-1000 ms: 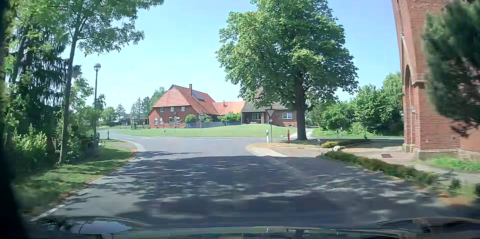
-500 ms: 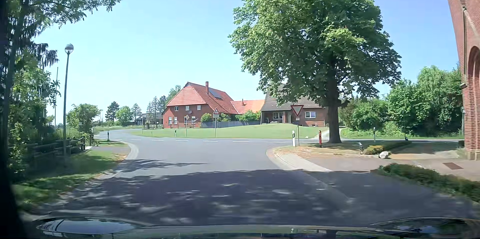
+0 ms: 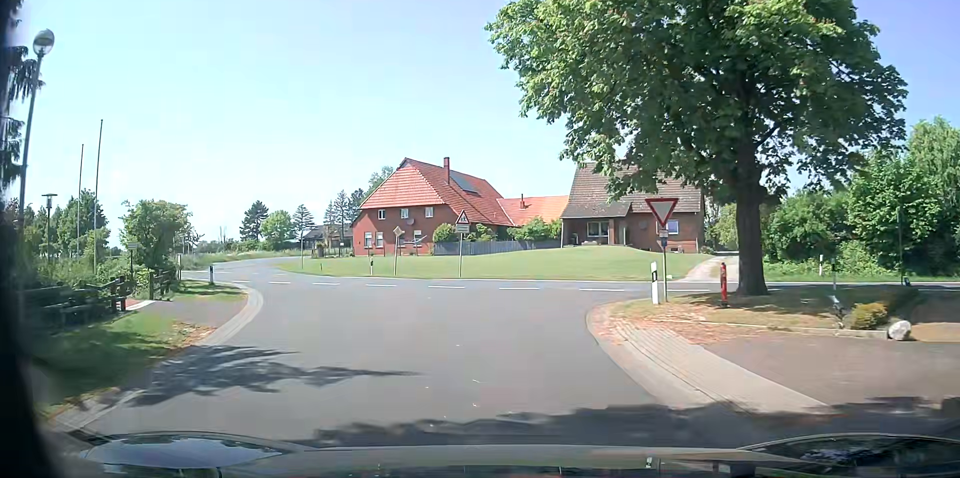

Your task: Follow the waypoints while adhering to traffic rules and regulations

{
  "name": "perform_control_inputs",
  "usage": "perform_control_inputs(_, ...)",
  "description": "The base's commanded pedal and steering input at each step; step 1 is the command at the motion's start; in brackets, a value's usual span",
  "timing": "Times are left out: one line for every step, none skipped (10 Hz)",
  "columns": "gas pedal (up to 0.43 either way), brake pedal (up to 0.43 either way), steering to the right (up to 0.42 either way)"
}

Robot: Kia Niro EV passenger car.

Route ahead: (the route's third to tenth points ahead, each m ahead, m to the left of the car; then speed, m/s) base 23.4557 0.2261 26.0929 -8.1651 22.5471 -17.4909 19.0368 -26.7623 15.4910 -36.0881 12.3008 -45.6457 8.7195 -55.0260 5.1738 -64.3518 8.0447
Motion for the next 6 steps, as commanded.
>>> perform_control_inputs(0.000, 0.116, -0.059)
perform_control_inputs(0.000, 0.134, -0.053)
perform_control_inputs(0.000, 0.146, -0.047)
perform_control_inputs(0.000, 0.152, -0.038)
perform_control_inputs(0.000, 0.159, -0.030)
perform_control_inputs(0.000, 0.171, -0.021)
